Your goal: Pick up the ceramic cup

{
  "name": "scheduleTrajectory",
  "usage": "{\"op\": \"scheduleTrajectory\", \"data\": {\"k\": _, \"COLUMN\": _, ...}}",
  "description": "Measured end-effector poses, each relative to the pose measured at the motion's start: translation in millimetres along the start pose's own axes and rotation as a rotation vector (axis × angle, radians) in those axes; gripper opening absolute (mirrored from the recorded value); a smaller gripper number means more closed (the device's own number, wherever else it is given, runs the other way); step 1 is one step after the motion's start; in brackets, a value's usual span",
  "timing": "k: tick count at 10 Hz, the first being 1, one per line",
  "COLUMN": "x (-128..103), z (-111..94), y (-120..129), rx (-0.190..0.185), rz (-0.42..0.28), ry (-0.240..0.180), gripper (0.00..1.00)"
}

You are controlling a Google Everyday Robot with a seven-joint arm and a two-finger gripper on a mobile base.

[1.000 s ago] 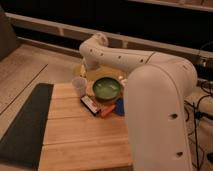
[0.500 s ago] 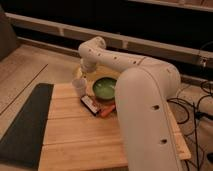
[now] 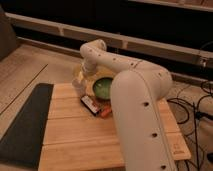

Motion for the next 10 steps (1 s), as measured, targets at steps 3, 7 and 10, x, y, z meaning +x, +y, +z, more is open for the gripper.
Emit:
{"op": "scheduleTrajectory", "data": {"k": 3, "x": -4, "z": 24, "y": 6, "rx": -0.024, "rz": -0.062, "ry": 0.12, "gripper": 0.65}}
{"op": "scheduleTrajectory", "data": {"k": 7, "x": -11, "z": 46, "y": -9, "rx": -0.029, "rz": -0.076, "ry": 0.214, "gripper": 0.59}}
{"op": "scheduleTrajectory", "data": {"k": 10, "x": -5, "z": 69, "y": 6, "rx": -0.11, "rz": -0.08, "ry": 0.271, "gripper": 0.3}}
